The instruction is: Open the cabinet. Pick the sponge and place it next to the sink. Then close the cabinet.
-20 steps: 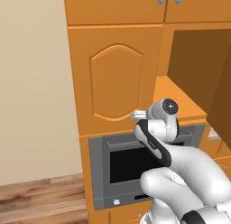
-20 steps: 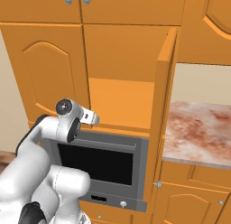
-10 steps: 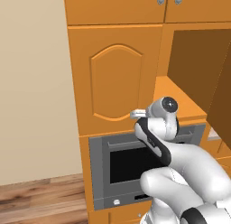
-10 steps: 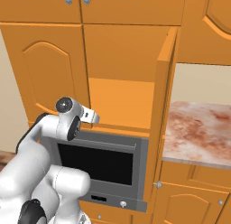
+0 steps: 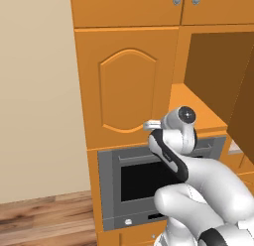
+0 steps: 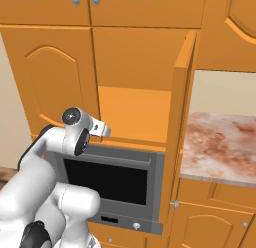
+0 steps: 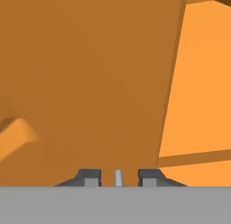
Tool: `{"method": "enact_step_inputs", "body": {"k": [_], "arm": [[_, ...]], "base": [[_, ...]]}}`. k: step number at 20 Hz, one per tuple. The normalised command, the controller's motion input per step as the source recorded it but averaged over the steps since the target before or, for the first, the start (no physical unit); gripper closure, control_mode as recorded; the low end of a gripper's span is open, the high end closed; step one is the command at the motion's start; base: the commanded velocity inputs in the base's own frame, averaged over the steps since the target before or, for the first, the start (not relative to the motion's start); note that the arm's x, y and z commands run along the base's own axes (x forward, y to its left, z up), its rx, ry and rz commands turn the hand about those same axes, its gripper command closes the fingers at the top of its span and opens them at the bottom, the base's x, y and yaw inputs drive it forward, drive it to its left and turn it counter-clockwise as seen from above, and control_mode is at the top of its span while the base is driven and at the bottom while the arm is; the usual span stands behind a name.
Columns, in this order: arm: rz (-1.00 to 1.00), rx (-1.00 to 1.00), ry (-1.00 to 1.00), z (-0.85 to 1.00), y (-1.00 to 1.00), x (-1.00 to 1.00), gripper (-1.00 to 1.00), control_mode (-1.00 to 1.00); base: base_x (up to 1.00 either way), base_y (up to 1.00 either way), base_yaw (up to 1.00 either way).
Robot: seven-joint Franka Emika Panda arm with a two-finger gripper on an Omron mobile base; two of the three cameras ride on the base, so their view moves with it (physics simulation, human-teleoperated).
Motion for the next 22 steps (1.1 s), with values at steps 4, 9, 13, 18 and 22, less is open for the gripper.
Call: {"method": "enact_step_inputs", "body": {"k": [4,9,13,18,22], "arm": [[0.00,0.00,0.00,0.00,0.00,-0.32,1.00,-1.00],[0.00,0.00,0.00,0.00,0.02,-0.45,1.00,-1.00],[0.00,0.00,0.00,0.00,0.08,-0.43,1.00,-1.00],[0.00,0.00,0.00,0.00,0.08,-0.47,1.00,-1.00],[0.00,0.00,0.00,0.00,0.15,-0.60,1.00,-1.00]], "base": [[0.00,0.00,0.00],[0.00,0.00,0.00],[0.00,0.00,0.00],[0.00,0.00,0.00],[0.00,0.00,0.00]]}}
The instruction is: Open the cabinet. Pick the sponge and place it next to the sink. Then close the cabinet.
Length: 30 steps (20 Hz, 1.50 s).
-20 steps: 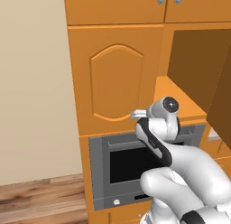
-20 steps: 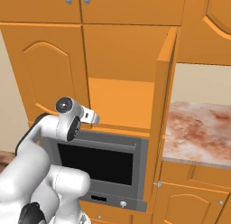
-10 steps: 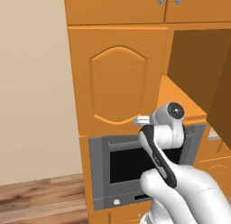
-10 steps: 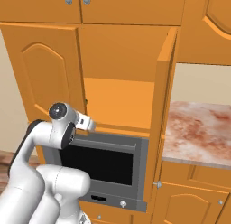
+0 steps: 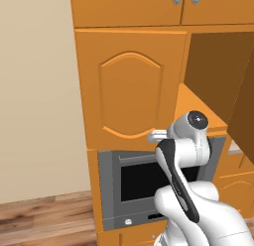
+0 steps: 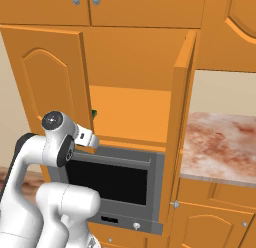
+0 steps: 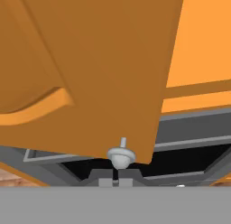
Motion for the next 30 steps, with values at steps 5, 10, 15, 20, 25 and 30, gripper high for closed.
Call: {"method": "enact_step_inputs", "body": {"k": [5,10,15,20,25,30], "arm": [[0.00,0.00,-0.03,0.00,0.29,-0.72,1.00,-1.00],[0.00,0.00,-0.05,0.00,0.24,-0.85,1.00,-1.00],[0.00,0.00,-0.04,0.00,0.06,-0.81,1.00,-1.00],[-0.13,0.04,0.00,0.00,-0.67,-0.32,1.00,-1.00],[-0.28,0.07,0.00,-0.18,-0.99,-0.02,-1.00,-1.00],[-0.14,0.03,-0.10,-0.25,-0.59,0.25,-1.00,-1.00]], "base": [[0.00,0.00,0.00],[0.00,0.00,0.00],[0.00,0.00,0.00],[0.00,0.00,0.00],[0.00,0.00,0.00],[0.00,0.00,0.00]]}}
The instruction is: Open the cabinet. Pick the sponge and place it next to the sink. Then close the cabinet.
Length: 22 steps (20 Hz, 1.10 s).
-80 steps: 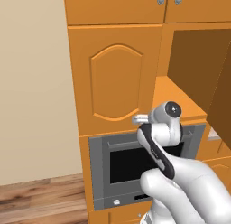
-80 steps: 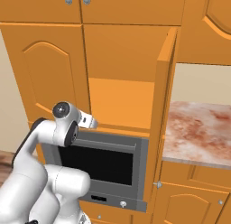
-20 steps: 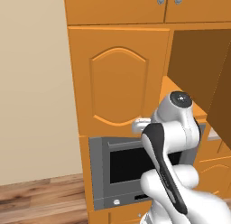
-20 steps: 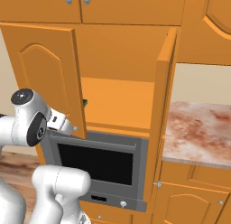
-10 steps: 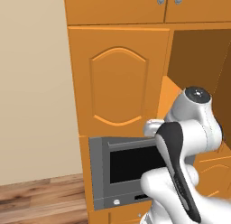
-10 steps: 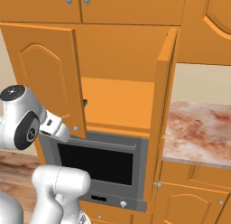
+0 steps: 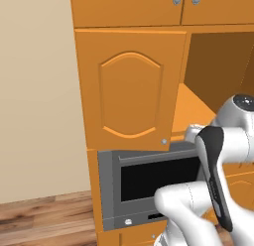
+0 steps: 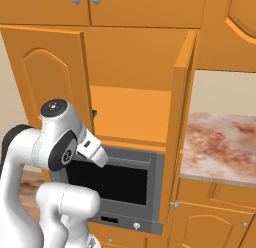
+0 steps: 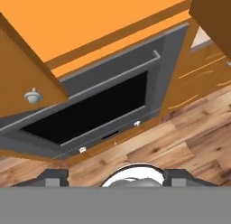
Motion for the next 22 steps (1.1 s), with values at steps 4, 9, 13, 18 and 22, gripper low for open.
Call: {"method": "enact_step_inputs", "body": {"k": [4,9,13,18,22], "arm": [[-0.05,0.04,-0.19,-0.11,-0.34,0.50,-1.00,-1.00],[-0.04,0.09,-0.22,-0.03,-0.30,0.56,-1.00,-1.00],[-0.03,0.13,-0.22,-0.05,-0.17,0.68,-1.00,-1.00],[0.00,0.17,-0.22,0.00,-0.02,0.70,-1.00,-1.00],[0.00,0.14,-0.19,0.00,-0.01,0.69,-1.00,-1.00]], "base": [[0.00,0.00,0.00],[0.00,0.00,0.00],[0.00,0.00,0.00],[0.00,0.00,0.00],[0.00,0.00,0.00]]}}
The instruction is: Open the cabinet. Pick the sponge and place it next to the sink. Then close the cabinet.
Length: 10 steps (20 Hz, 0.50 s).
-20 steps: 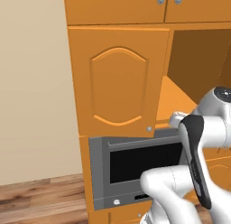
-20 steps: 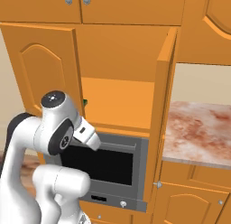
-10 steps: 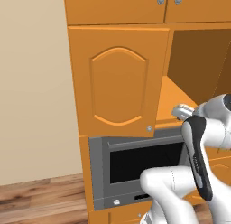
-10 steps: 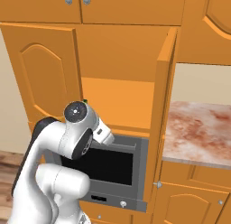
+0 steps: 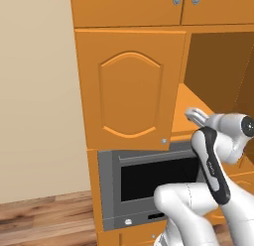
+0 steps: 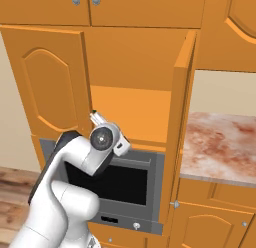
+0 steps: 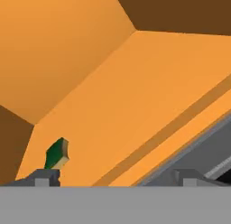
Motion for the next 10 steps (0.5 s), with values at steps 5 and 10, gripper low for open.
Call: {"method": "enact_step_inputs", "body": {"k": [5,10], "arm": [[0.00,0.08,-0.10,0.08,-0.17,0.53,-1.00,-1.00],[0.00,0.00,0.00,0.18,-0.06,0.29,-1.00,-1.00]], "base": [[0.00,0.00,0.00],[0.00,0.00,0.00]]}}
